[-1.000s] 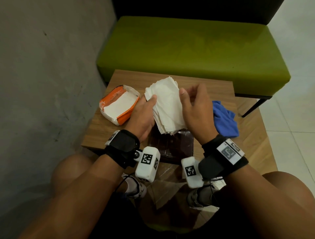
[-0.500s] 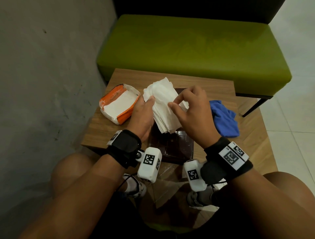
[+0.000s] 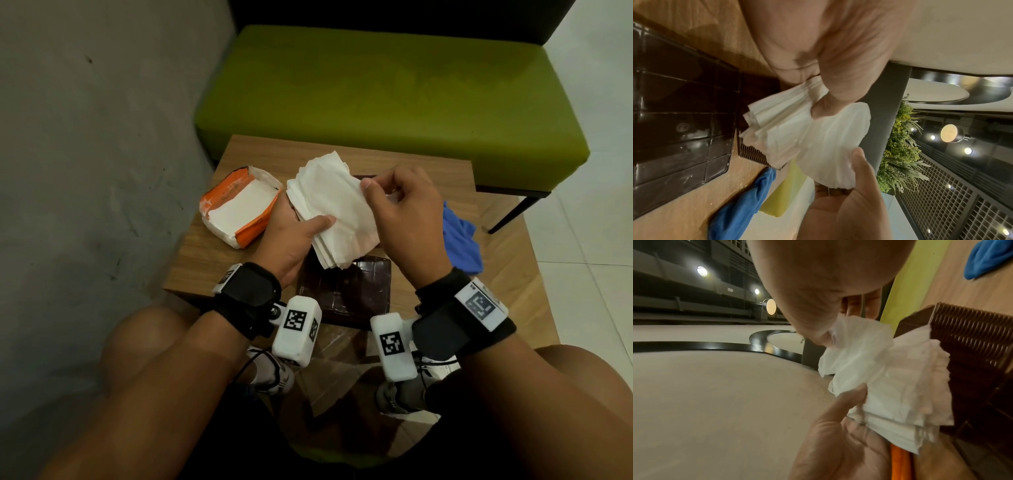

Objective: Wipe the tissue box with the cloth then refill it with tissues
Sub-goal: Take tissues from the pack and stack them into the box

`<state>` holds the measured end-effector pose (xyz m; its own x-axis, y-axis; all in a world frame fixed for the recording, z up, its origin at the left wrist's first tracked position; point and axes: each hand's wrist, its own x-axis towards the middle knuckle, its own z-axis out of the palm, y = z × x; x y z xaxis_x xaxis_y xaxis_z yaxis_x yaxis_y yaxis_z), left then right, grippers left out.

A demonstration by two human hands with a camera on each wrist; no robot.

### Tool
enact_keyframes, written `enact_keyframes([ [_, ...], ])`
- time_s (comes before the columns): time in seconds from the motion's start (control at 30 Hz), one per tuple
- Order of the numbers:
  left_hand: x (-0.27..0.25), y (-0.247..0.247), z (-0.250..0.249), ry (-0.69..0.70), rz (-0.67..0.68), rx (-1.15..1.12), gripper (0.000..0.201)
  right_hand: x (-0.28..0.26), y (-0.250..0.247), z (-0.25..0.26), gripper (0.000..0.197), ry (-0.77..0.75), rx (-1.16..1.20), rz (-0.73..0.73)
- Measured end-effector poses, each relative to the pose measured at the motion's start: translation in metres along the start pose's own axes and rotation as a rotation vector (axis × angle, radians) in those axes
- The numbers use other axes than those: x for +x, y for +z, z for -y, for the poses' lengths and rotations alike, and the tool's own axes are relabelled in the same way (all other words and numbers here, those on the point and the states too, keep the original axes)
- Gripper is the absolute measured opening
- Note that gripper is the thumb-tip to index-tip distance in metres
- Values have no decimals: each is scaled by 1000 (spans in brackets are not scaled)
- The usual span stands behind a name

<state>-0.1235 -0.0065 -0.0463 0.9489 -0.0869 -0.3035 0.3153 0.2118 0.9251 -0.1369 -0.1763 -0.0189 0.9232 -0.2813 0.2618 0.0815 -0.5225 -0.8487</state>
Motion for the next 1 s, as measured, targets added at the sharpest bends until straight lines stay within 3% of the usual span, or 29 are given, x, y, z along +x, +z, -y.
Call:
enact_keyframes([
  [0.1,-1,2,-1,16,-12,36,75,-3,7,5,19,-98,-13,6],
  [0.23,-1,2,1,46,-5,56,60,-12,14,10,18,-223,-135,166],
  [0.47,-3,-1,0,22,41,23,58,-11,8,1,18,-132,-45,322],
  [0.57,-5,-1,-5,3,83,-11,52,-7,4,-5,15,-191,-87,217],
  [0.6,-5,-2,-6,-7,107,-26,48,-5,3,-6,19,-212,-117,201],
  [0.77,-7,-3,-14,-127,209,-253,42,-3,2,-12,45,-232,-300,391],
  [1.0,-2,3,-11,-73,77,-124,37,0,-12,-6,47,-215,-264,474],
])
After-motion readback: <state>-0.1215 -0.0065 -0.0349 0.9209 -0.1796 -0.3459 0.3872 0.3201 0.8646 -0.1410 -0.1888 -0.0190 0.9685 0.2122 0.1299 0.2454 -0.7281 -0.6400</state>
